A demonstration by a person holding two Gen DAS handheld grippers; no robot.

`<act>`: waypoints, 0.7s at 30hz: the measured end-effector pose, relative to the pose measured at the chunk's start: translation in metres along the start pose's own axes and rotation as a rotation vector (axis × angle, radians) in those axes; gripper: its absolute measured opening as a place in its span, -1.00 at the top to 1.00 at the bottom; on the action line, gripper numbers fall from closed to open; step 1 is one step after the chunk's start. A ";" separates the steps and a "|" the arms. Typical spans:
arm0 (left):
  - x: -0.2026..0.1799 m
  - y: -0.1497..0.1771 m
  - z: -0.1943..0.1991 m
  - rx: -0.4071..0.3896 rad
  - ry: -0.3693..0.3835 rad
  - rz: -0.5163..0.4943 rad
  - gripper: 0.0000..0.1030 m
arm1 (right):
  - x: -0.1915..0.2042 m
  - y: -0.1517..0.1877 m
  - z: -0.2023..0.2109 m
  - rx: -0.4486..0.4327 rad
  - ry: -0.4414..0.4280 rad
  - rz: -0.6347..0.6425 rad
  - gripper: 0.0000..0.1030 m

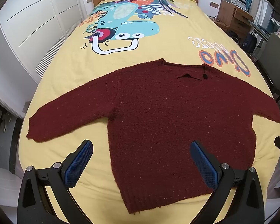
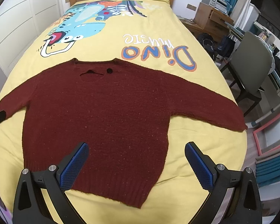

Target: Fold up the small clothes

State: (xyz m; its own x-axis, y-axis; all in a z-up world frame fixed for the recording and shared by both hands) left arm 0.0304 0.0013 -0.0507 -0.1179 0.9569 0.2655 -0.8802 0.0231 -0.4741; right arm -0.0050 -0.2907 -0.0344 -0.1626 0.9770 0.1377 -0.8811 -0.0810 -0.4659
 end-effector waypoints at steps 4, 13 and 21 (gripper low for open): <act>0.000 0.000 0.000 0.003 -0.002 -0.002 -0.98 | 0.001 -0.001 0.001 -0.002 -0.001 0.003 -0.99; 0.000 0.000 0.000 0.008 0.013 0.002 -0.98 | -0.001 0.000 0.001 -0.002 0.000 -0.002 -0.99; 0.002 0.000 0.001 0.007 0.016 0.003 -0.98 | -0.003 0.000 -0.001 0.008 0.007 0.000 -0.99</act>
Point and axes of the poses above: each gripper's, at about its wrist camera, not at the fingertips, and z roughly against the way its jaws point, x to its left, y to its underside, the point moved 7 cm from there along -z, roughly the way its jaws point, and after that the axes turned 15 degrees about -y, right-handed, at the moved point
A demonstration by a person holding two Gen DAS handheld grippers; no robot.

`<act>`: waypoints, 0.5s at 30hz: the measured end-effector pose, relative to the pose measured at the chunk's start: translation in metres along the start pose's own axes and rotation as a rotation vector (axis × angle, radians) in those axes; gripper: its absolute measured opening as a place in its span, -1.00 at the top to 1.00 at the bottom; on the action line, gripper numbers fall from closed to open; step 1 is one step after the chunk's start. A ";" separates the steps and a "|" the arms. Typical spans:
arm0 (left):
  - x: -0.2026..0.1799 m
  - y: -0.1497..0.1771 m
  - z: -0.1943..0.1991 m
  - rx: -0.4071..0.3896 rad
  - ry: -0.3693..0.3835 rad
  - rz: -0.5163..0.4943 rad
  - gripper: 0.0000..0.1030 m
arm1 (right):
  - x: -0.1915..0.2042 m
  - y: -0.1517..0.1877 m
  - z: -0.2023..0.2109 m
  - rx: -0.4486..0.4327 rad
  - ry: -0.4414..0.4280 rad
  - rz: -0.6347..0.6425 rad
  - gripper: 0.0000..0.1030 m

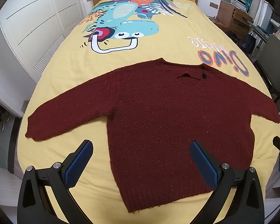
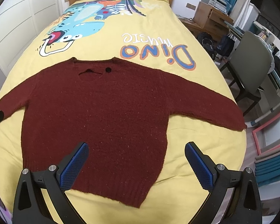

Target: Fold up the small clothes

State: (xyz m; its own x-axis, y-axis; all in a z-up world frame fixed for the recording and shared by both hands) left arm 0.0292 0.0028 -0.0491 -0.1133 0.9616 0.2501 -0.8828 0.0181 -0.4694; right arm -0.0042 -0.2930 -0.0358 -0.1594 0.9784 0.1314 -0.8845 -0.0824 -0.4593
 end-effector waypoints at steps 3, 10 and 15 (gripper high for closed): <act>0.000 0.000 0.000 0.000 0.007 0.002 -0.98 | 0.001 0.000 0.001 0.003 0.003 0.004 -0.99; -0.002 -0.001 0.001 0.002 0.014 -0.005 -0.98 | 0.001 0.000 0.002 -0.003 0.006 0.007 -0.99; -0.002 -0.001 0.001 0.002 0.015 -0.005 -0.98 | 0.002 0.000 0.002 -0.001 0.003 0.008 -0.99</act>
Point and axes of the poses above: each gripper's, at about its wrist camera, not at the fingertips, and z roughly against the way its jaws point, x to its left, y to its underside, the point moved 7 cm from there along -z, roughly the way its jaws point, and after that the axes turned 15 degrees about -y, right-handed, at the moved point
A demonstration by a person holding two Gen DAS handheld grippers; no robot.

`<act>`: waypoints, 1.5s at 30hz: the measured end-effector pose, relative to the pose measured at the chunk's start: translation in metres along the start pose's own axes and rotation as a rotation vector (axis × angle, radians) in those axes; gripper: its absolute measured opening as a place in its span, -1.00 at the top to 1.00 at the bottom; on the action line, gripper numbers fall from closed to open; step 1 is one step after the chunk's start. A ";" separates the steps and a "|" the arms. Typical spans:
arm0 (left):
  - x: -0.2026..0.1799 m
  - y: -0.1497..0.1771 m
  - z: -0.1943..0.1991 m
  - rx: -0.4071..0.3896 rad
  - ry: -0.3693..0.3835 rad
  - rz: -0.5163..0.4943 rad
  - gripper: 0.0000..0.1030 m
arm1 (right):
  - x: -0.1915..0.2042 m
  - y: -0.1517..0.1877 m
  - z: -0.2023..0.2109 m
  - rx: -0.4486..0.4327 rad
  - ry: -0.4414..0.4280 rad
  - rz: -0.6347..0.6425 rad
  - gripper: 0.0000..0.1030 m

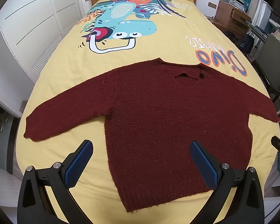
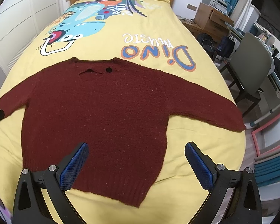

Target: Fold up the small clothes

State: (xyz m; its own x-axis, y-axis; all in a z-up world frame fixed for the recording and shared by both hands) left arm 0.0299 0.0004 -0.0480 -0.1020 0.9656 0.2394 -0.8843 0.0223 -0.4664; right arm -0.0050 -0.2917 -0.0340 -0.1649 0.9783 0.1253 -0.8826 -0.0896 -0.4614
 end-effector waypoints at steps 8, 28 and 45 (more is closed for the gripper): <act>0.000 0.000 0.000 0.000 -0.001 -0.001 -0.98 | -0.001 0.001 0.000 0.002 0.000 0.000 -0.99; -0.008 -0.006 -0.018 0.014 -0.010 -0.029 -0.98 | -0.021 -0.008 -0.015 -0.006 -0.001 -0.023 -0.99; -0.050 -0.044 -0.092 0.065 -0.002 -0.067 -0.98 | -0.286 -0.009 -0.101 -0.012 0.119 -0.473 -0.99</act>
Point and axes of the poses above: each gripper's, at about its wrist camera, not at the fingertips, and z roughly against the way its jaws point, x to its left, y to its underside, the point moved 7 cm from there along -z, roughly the way its jaws point, and after that the axes turned 15 degrees about -y, right-handed, at the moved point
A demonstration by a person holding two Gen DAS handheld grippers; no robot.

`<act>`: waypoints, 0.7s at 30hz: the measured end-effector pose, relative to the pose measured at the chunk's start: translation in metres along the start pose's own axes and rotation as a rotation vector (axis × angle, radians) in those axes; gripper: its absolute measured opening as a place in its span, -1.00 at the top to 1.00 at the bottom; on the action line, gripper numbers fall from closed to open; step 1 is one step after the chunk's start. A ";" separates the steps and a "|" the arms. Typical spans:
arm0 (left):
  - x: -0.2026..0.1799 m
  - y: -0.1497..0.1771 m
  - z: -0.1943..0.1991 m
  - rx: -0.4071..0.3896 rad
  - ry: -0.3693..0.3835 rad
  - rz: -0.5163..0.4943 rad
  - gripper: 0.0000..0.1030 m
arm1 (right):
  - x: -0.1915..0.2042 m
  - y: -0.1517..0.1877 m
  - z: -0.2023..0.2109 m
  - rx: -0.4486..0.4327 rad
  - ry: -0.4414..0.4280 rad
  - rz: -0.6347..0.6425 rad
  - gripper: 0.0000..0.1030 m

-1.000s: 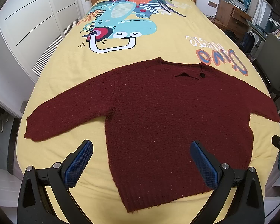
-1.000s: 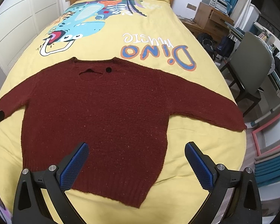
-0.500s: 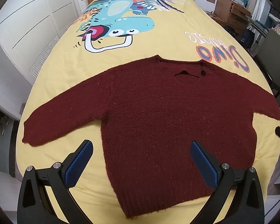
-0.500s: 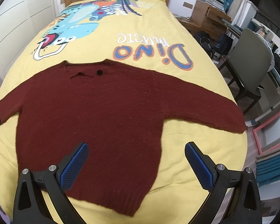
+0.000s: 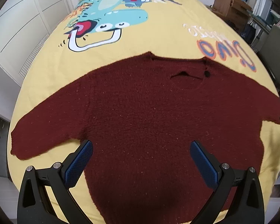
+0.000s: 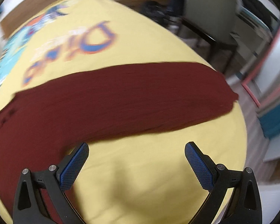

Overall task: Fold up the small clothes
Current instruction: 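Lower the right tool onto the nearest sweater sleeve and close on it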

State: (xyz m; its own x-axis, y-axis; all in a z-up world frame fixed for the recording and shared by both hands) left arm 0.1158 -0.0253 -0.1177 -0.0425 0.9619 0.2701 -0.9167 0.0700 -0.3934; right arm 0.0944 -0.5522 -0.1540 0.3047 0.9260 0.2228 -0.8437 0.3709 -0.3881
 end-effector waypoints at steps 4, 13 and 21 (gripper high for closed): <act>-0.006 0.002 -0.018 0.038 -0.016 -0.015 -0.98 | -0.066 -0.013 -0.028 -0.002 0.034 -0.175 -0.99; -0.008 0.007 -0.037 0.072 -0.040 -0.034 -0.98 | -0.128 -0.026 -0.061 -0.006 -0.029 -0.389 -0.95; -0.005 0.008 -0.038 0.071 -0.038 -0.028 -0.98 | -0.127 -0.046 -0.067 0.005 -0.096 -0.427 0.58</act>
State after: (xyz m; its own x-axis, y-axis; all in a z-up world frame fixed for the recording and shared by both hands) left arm 0.1235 -0.0198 -0.1553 -0.0301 0.9489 0.3140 -0.9437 0.0766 -0.3219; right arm 0.1244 -0.6818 -0.2239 0.5845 0.6791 0.4441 -0.6533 0.7185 -0.2389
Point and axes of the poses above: each gripper's, at about its wrist camera, not at the fingertips, and z roughly against the way its jaws point, x to its left, y to its underside, the point moved 7 cm from there along -z, roughly the way its jaws point, and after that the axes turned 15 degrees about -y, right-handed, at the moved point
